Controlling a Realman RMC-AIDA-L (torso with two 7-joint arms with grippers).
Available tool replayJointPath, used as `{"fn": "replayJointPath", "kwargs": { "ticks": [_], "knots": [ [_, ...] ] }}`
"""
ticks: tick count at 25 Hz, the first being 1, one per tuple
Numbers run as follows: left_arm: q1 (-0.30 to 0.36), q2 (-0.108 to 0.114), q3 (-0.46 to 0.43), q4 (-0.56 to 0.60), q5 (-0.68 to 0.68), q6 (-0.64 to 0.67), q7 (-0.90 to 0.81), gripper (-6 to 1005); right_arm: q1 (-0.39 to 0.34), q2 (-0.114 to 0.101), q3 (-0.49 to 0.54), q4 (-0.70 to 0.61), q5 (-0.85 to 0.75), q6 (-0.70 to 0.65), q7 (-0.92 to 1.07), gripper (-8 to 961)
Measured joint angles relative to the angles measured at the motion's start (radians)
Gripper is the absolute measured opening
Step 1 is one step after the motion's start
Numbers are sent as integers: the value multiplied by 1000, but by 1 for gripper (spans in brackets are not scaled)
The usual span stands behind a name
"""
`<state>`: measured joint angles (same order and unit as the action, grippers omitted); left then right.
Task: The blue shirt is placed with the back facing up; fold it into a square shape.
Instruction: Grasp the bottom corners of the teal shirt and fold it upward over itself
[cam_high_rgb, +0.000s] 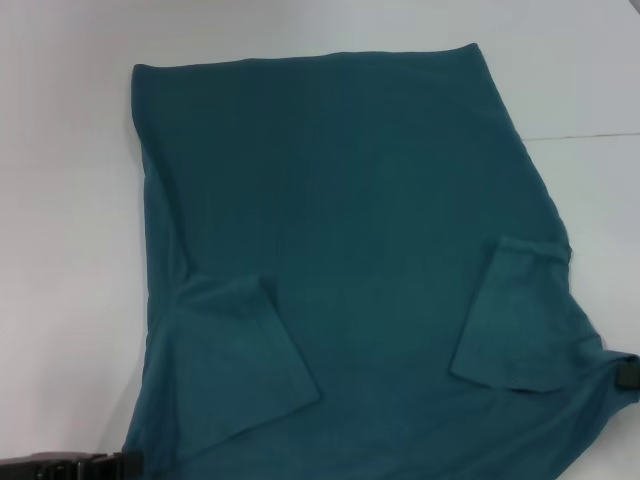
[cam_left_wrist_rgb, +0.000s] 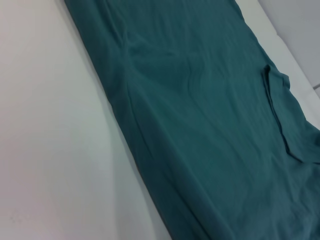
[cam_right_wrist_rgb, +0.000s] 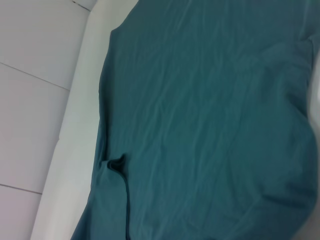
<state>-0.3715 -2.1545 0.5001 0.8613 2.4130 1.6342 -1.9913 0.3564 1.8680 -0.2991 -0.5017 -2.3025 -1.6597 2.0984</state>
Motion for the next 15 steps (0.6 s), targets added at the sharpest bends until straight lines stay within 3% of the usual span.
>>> {"fn": "replayJointPath", "kwargs": {
  "ticks": [5,15],
  "knots": [
    [-5,7,-2,3,0,-1,-9,54,1,0,0,0,0,1,0,53],
    [-6,27,-79,38,-5,-1,-33,54,-13,7,14,1,-1,1,-6,53]
  ]
}}
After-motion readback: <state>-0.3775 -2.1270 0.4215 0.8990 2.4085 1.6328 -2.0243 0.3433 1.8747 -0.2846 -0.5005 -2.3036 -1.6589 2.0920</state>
